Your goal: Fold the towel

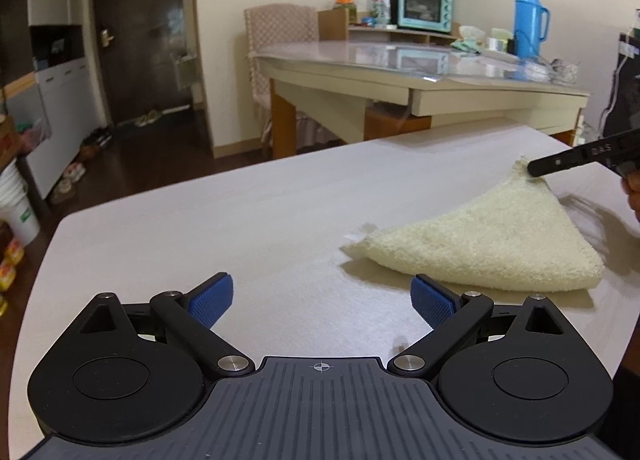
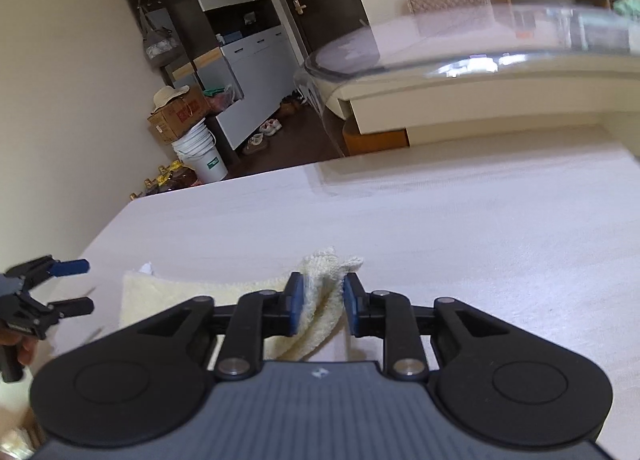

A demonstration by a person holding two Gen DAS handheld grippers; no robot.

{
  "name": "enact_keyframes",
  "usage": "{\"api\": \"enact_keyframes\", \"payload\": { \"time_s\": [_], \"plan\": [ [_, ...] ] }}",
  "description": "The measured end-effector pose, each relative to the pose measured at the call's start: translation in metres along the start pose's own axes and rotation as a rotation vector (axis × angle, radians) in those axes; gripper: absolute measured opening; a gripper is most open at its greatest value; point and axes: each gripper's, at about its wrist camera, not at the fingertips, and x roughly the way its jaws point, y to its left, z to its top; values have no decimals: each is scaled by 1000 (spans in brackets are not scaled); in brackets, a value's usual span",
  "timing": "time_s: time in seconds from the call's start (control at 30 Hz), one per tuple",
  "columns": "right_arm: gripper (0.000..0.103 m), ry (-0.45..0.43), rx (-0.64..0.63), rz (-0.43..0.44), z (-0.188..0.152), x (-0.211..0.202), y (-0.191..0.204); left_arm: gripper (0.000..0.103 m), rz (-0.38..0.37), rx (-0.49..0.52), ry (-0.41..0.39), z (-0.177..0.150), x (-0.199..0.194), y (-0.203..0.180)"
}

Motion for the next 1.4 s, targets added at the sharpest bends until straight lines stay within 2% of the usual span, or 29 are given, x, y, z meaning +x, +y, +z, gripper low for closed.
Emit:
{"api": "enact_keyframes", "payload": {
  "time_s": [0.13,0.2,0.27,0.37,0.5,0.63,0.83,1.17,1.4],
  "plan": [
    [52,0,-75,-27,-7,-22,14,101,40,-14,14,-2,-11,-18],
    [55,17,-124,-41,-15,-35,24,103,57,-23,14,-5,-20,-30],
    [69,35,-148,-45,-26,-48,33,103,72,-23,20,-8,-26,-42],
    [82,48,-160,-41,-43,-65,45,103,93,-36,42,-15,-35,-59],
    [95,76,-190,-62,-64,-84,63,103,112,-70,72,-25,-44,-82],
    [98,88,-213,-87,-75,-97,72,103,120,-91,83,-30,-54,-101],
    [102,63,-171,-106,-82,-115,69,103,149,-117,88,-33,-65,-114],
    [102,22,-153,-88,-85,-137,66,103,172,-119,84,-37,-80,-128],
    [102,24,-151,-87,-84,-136,67,103,170,-131,83,-36,-78,-126]
  ]
}}
